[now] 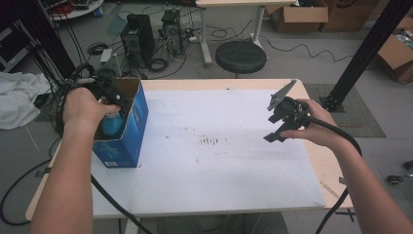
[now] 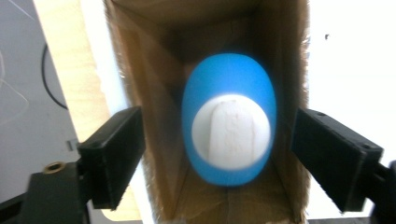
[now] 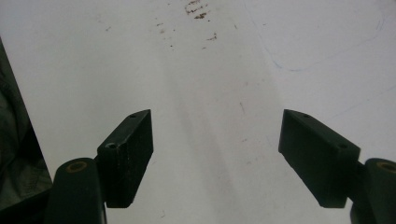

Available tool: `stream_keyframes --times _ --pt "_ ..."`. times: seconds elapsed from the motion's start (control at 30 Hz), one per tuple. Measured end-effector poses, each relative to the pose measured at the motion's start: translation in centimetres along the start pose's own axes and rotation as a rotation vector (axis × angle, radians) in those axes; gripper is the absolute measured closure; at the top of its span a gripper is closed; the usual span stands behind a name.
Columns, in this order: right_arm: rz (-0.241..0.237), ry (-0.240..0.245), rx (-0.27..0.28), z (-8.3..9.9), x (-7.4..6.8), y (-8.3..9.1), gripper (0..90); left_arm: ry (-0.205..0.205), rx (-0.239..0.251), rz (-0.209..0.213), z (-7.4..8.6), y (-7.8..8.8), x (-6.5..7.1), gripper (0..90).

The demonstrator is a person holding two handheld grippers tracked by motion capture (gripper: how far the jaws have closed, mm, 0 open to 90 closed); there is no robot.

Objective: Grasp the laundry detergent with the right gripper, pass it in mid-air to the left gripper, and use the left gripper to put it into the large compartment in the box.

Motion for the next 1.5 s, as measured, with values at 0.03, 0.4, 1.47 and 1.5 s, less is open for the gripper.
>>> stream_keyframes --times 0.03,0.4,1.47,1.5 --pt "-0.001 -0.003 -0.002 0.0 -0.3 0.1 26.1 -0.014 0.019 -0.004 0.0 0.9 0.2 16.2" --pt "-0.007 -0.023 -0.007 0.4 -0.8 0.6 24.5 -0.16 0.122 0.012 -0.5 5.6 4.6 15.4" --pt "-0.036 -0.061 0.016 0.7 -0.3 1.4 20.3 -0.499 0.086 0.142 -1.8 -3.6 20.7 15.3" --pt "-0.036 -0.061 0.017 0.7 -0.3 1.4 20.3 -0.499 0.086 0.142 -1.8 -3.6 20.7 15.3"
Point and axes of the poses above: each handheld gripper's, and its own axes: y roughly backward along the jaws, z roughly out of its underside, x roughly to its right, the point moved 10 cm from there along -y, roughly forward along the jaws, and after that the axes turned 3 degrees about -y, right-handed, at the moved point
